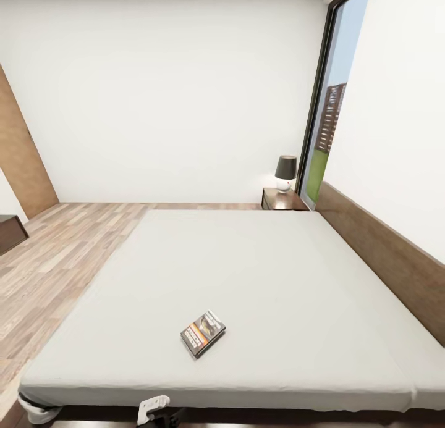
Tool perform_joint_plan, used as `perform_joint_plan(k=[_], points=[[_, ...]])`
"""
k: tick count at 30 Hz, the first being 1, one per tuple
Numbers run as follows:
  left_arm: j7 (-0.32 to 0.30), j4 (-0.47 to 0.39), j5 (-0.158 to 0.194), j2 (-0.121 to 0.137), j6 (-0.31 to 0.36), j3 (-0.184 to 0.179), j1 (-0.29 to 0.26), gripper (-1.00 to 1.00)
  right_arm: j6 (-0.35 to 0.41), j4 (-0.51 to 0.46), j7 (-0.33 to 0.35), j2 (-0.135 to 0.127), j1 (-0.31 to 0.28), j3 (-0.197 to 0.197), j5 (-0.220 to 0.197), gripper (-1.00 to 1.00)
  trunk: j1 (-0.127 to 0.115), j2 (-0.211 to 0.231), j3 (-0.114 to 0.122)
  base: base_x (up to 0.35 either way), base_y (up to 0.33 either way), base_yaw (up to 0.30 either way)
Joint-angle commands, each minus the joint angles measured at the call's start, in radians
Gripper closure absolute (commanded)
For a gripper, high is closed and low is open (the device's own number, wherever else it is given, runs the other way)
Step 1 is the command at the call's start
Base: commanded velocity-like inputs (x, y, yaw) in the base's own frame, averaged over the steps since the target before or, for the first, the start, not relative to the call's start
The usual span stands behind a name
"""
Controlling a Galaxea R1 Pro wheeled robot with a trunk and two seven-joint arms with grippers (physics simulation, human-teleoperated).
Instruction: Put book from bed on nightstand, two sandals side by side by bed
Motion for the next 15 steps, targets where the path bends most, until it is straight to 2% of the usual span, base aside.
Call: perform_joint_plan(k=[1, 15], points=[[-0.005, 0.002, -0.002, 0.000, -0.001, 0.008, -0.001, -1.00, -0.005, 0.001, 0.002, -0.001, -0.001, 0.005, -0.005, -1.00, -0.004, 0.006, 0.002, 0.000, 0.000, 0.000], [-0.005, 0.002, -0.002, 0.000, -0.001, 0.007, -0.001, -1.00, -0.005, 0.001, 0.002, -0.001, -0.001, 0.006, -0.005, -1.00, -0.057, 0.104, 0.046, 0.000, 0.000, 0.000]])
